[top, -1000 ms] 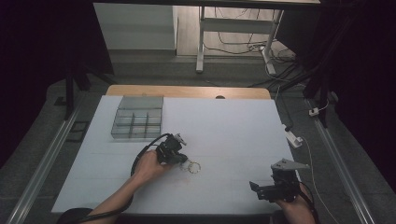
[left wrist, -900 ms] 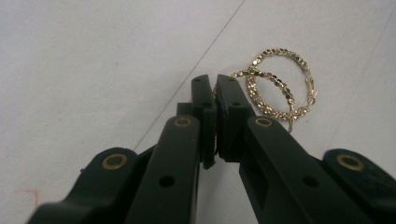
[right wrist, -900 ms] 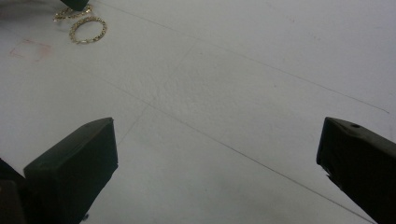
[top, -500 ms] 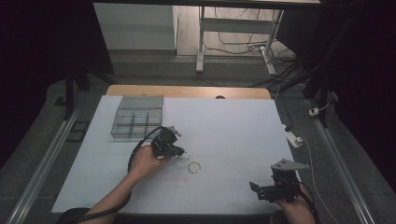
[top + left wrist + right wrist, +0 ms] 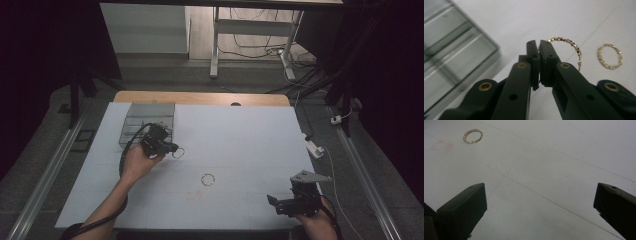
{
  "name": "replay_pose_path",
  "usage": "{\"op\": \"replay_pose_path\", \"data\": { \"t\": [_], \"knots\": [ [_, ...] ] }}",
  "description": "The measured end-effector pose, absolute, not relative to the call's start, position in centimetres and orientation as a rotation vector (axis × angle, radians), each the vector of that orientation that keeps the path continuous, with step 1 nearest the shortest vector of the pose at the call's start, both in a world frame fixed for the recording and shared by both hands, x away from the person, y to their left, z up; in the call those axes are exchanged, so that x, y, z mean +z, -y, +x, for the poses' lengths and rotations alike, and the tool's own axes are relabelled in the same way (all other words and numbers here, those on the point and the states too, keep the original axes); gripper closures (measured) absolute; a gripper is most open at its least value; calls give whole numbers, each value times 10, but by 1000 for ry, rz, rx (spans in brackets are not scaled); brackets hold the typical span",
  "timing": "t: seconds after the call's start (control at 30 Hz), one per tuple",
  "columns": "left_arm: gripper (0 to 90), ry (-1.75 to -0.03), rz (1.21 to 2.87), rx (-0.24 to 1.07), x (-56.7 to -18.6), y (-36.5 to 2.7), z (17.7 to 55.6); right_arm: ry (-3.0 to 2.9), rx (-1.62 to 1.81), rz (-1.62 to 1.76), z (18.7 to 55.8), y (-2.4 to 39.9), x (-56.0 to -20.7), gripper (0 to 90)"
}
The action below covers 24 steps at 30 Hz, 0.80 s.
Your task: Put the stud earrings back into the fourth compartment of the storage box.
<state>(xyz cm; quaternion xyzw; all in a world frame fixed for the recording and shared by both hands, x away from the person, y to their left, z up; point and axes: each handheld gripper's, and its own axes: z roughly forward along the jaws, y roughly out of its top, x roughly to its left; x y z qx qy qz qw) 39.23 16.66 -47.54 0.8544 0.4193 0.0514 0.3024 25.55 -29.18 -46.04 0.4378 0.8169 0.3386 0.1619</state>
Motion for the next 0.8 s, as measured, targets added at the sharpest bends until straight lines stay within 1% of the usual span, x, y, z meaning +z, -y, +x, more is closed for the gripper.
{"op": "replay_pose_path", "data": {
  "t": [0.5,0.8],
  "knots": [
    [864,-1294,2147,223,-469,-230,402,-2333,964,1250,256,291,-460,0],
    [864,-1388,2080,259,-473,-256,406,-2334,957,1246,255,291,-460,0]
  ]
}}
